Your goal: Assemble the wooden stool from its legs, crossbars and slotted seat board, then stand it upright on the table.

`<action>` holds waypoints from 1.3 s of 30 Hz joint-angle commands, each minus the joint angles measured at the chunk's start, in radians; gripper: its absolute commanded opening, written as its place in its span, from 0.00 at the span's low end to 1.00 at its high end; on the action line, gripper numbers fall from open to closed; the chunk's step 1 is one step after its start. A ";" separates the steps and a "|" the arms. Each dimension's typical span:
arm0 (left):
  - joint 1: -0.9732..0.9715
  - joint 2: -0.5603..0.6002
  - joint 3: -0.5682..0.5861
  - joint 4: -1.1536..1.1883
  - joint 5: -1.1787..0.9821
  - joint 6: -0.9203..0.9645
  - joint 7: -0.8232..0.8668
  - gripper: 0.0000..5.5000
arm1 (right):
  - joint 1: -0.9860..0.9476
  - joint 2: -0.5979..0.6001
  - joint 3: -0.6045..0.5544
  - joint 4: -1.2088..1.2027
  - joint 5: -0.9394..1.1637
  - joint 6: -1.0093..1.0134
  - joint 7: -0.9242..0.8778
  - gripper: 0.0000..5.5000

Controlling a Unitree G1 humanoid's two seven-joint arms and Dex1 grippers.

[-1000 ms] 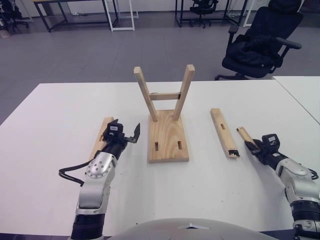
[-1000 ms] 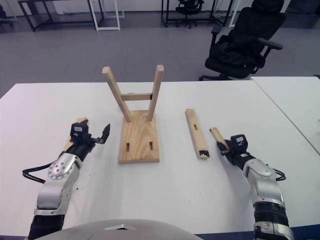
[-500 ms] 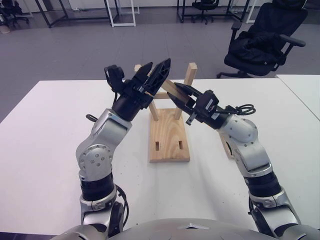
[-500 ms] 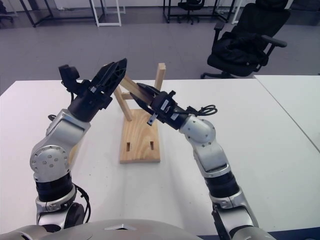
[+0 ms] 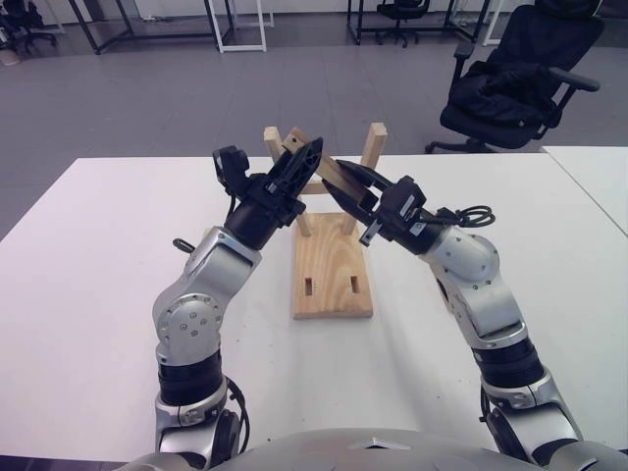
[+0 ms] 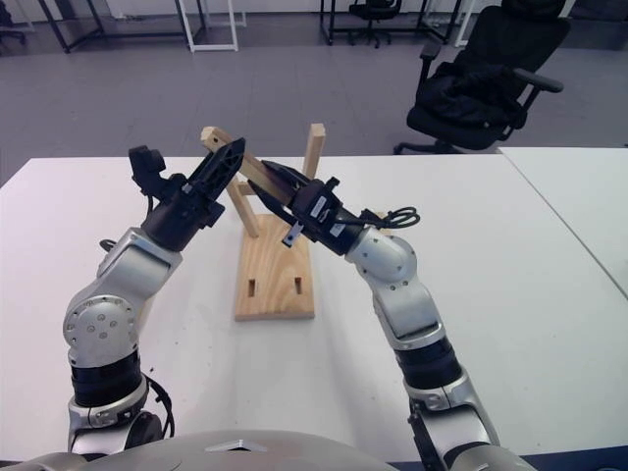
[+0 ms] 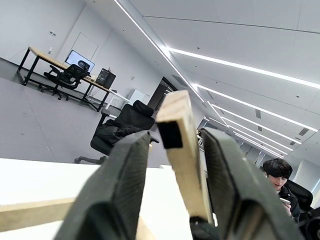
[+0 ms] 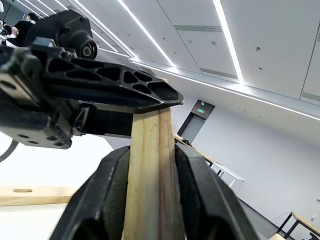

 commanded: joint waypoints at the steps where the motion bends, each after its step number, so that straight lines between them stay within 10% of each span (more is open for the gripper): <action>1: 0.024 -0.003 -0.004 0.004 -0.022 -0.008 0.001 0.20 | 0.013 -0.008 0.006 -0.006 -0.019 -0.008 0.004 0.24; 7: 0.030 0.000 -0.001 -0.004 -0.060 -0.019 -0.004 0.07 | 0.019 -0.011 0.007 -0.001 -0.024 -0.004 0.007 0.24; 13: 0.112 0.070 0.023 -0.010 -0.012 -0.026 -0.012 0.07 | 0.057 -0.028 0.017 -0.011 -0.021 0.044 0.025 0.51; 20: 0.365 0.348 0.324 0.210 0.144 -0.072 -0.126 0.07 | 0.207 -0.064 -0.023 0.062 -0.063 0.008 -0.021 0.73; 39: 0.326 0.330 0.401 0.512 0.240 -0.247 -0.245 0.07 | 0.257 -0.050 -0.029 0.197 -0.089 -0.072 -0.057 0.73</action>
